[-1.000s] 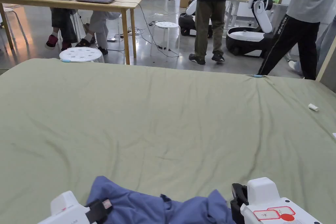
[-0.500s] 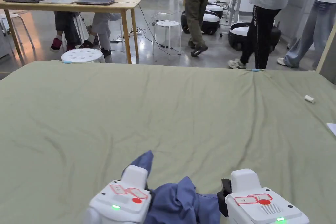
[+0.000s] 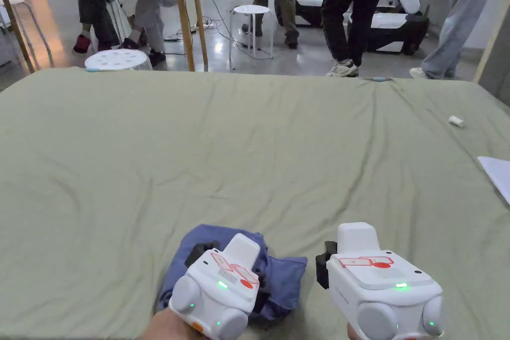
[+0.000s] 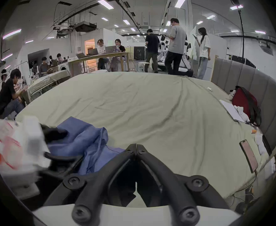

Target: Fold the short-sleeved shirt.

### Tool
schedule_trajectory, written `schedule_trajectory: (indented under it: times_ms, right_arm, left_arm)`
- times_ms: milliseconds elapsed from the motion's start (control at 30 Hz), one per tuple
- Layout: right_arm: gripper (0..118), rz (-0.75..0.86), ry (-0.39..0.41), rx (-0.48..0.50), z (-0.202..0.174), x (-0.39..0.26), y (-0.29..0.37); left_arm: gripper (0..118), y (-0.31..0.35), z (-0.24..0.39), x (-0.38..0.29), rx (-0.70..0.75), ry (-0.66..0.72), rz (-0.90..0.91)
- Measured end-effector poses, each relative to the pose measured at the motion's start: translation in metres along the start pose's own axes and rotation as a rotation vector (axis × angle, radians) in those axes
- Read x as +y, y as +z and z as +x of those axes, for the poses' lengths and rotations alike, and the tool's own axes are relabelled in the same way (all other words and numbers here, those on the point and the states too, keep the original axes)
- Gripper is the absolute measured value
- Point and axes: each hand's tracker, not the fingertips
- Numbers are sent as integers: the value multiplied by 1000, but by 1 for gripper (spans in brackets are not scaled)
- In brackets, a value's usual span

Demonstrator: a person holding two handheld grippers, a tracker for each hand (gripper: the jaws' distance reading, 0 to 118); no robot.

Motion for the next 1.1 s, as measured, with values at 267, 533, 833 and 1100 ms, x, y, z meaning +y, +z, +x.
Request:
schedule_trajectory:
  times_ms: [267,533,833,1100]
  right_arm:
    - [0,16,-7,23,6,2,1]
    - [0,13,-11,26,11,0,-3]
    - [0,-2,12,12,13,5,-7]
    - [0,-71,-42,143,-19,2,-37]
  left_arm:
    - [85,9,-68,-3,-67,397,59]
    - [0,-55,-57,-39,-342,651,-95]
    - [0,-75,-6,-29,-481,639,-78]
    - [0,-7,-73,-35,-407,640,58]
